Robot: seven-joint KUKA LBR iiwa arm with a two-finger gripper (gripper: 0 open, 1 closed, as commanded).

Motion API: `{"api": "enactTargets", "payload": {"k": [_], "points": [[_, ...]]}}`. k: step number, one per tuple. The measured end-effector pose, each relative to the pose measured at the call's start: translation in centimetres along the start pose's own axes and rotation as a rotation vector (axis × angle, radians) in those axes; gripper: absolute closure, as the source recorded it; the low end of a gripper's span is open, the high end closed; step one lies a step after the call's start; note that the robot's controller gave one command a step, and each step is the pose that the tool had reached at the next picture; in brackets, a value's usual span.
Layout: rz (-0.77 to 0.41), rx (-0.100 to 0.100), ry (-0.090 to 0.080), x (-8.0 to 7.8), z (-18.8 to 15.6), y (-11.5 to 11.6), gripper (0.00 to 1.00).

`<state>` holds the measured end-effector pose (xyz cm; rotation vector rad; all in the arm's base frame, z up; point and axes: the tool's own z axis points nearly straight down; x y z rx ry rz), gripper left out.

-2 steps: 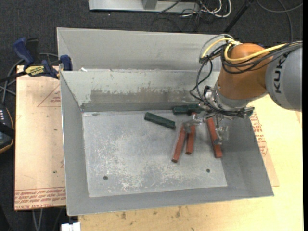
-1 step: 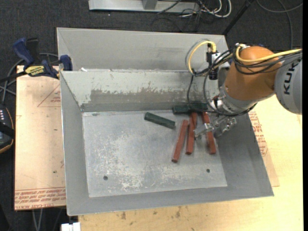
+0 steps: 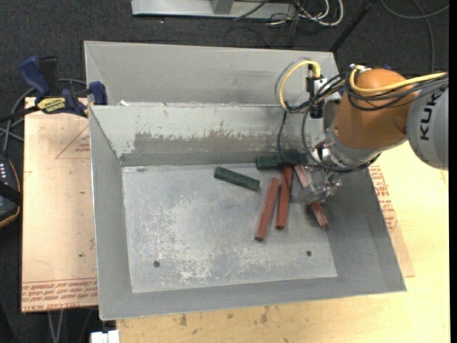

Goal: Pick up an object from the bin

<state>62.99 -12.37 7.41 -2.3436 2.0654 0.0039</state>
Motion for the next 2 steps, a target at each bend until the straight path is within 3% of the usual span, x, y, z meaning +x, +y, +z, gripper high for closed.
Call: {"api": "enactTargets", "payload": {"k": [1,2], "points": [[-0.026,-0.002,0.013,-2.1,-8.9,0.1,1.00],[-0.061,-0.001,0.014,-3.3,-29.0,1.1,1.00]]}}
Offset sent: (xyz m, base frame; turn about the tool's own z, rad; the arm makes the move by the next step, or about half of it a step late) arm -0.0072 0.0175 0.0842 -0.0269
